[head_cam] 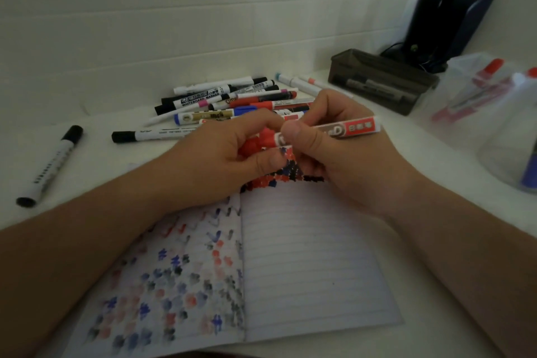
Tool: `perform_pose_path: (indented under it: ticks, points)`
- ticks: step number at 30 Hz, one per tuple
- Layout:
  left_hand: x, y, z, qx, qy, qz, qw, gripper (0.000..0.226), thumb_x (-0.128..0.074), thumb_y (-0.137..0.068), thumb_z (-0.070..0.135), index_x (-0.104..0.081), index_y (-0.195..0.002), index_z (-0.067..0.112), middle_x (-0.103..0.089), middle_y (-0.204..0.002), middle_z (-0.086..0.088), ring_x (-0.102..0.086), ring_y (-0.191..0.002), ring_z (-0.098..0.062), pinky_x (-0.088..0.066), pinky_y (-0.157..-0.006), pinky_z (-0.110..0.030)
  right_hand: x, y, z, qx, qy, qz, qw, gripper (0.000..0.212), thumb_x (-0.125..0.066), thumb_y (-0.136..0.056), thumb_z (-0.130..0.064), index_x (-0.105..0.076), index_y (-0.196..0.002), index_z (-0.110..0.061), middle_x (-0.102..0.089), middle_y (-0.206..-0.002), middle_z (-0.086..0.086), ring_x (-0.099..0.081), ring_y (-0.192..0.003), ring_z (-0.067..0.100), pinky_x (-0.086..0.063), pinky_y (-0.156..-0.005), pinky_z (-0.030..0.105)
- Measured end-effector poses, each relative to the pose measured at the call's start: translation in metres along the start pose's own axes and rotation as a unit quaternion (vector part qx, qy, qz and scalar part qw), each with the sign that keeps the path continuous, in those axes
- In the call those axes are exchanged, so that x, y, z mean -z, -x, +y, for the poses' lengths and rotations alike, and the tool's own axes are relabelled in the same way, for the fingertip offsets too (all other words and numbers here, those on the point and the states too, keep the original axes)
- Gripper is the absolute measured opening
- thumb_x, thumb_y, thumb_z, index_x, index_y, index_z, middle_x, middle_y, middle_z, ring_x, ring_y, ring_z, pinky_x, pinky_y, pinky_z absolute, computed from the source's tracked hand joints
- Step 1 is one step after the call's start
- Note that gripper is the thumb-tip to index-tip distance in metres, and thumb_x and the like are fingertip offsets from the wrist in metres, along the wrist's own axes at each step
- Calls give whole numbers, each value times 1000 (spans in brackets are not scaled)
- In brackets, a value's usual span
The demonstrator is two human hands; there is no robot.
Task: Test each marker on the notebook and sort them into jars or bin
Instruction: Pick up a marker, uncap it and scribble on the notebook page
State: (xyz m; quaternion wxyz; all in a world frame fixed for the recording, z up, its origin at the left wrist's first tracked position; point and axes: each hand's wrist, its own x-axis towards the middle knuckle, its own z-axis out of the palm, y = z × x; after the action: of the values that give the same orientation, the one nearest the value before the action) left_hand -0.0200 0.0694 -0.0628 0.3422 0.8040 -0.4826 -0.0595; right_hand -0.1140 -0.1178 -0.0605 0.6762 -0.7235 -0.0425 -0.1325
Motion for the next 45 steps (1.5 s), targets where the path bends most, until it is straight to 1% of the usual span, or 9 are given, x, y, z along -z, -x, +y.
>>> perform_pose_path:
  ticks: [3, 6, 8, 11, 14, 17, 22, 33, 45]
  points:
    - [5, 1, 0, 31, -37, -51, 998, 61, -70, -66, 74, -48, -115, 44, -58, -73, 44, -58, -63, 11, -38, -56, -9, 18, 2, -8, -46, -95, 11, 994, 13, -62, -94, -12, -67, -84, -19, -64, -68, 4, -57, -57, 17, -47, -50, 27]
    - [7, 1, -4, 14, -135, -121, 983, 59, -62, -66, 91, -48, -111, 55, -33, -108, 63, -50, -108, 7, -45, -90, -27, 28, 7, -11, -90, -93, -16, 991, 18, -58, -95, -13, -72, -83, -15, -65, -71, 8, -60, -61, 18, -51, -55, 28]
    - [7, 1, -5, 16, -168, -147, 975, 60, -54, -62, 96, -48, -110, 60, -27, -115, 56, -40, -117, -1, -42, -103, -38, 26, 10, -9, -106, -3, -38, 994, 13, -67, -90, -19, -72, -79, -17, -67, -72, 10, -62, -62, 18, -51, -54, 27]
    - [6, -1, -6, 27, -188, -151, 970, 65, -52, -60, 97, -46, -114, 61, -36, -115, 39, -39, -116, -3, -43, -104, -41, 12, 9, -5, -91, 163, -32, 982, 13, -74, -88, -11, -67, -78, -16, -68, -66, 1, -61, -56, 10, -48, -50, 20]
    - [7, -1, -6, 23, -195, -156, 968, 72, -50, -60, 99, -40, -121, 62, -27, -115, 45, -35, -121, -3, -40, -107, -39, 1, 9, -6, -101, 195, -19, 975, 16, -77, -84, -9, -63, -80, -18, -69, -64, 0, -61, -53, 9, -48, -50, 20]
    - [6, -1, -7, 28, -194, -152, 969, 76, -48, -59, 99, -39, -124, 62, -35, -130, 37, -34, -128, -3, -38, -111, -40, -1, 8, -7, -109, 230, -3, 967, 21, -79, -86, -18, -63, -72, -19, -67, -59, -5, -61, -51, 4, -47, -49, 15]
    - [6, -1, -6, 48, -196, -156, 967, 76, -51, -61, 98, -41, -126, 61, -42, -136, 25, -35, -128, -7, -39, -109, -41, -4, 9, -8, -126, 232, 8, 964, 22, -79, -83, -13, -63, -70, -20, -68, -62, -1, -60, -51, 4, -47, -48, 16]
    - [5, -2, -7, 48, -200, -151, 967, 77, -49, -60, 99, -41, -126, 60, -44, -134, 24, -37, -127, -8, -41, -108, -44, -6, 9, -6, -149, 239, 21, 959, 21, -77, -86, -13, -61, -72, -14, -71, -63, 9, -64, -51, 15, -53, -51, 25]
    - [4, -2, -6, 40, -202, -154, 966, 77, -50, -60, 98, -42, -126, 59, -38, -139, 30, -35, -129, -6, -36, -108, -37, -6, 10, -3, -137, 253, 15, 958, 23, -77, -86, -12, -60, -72, -16, -70, -59, 4, -64, -49, 10, -52, -50, 21]
